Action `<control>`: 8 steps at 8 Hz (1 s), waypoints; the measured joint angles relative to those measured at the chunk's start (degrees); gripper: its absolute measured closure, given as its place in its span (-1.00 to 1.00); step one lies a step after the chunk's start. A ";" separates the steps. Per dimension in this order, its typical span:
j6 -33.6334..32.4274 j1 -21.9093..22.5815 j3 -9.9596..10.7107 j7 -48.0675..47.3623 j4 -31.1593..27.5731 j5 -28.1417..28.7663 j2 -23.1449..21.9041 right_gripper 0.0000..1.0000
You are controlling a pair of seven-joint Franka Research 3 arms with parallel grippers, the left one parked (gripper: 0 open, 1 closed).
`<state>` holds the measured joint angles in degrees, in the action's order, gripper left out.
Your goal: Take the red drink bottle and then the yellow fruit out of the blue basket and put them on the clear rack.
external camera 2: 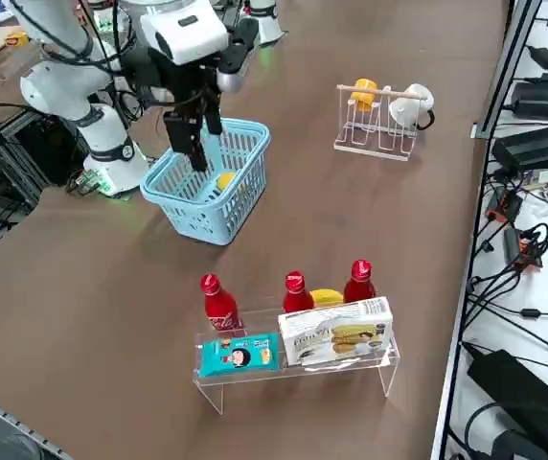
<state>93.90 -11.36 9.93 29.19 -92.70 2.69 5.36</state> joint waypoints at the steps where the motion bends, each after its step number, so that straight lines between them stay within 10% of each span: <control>1: 0.54 2.04 -0.10 -4.81 -3.17 0.01 -2.58 -1.00; 8: 7.60 15.95 -0.41 -26.64 -22.35 0.13 -13.16 -1.00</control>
<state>101.50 4.59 9.52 2.55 -115.05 2.82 -7.80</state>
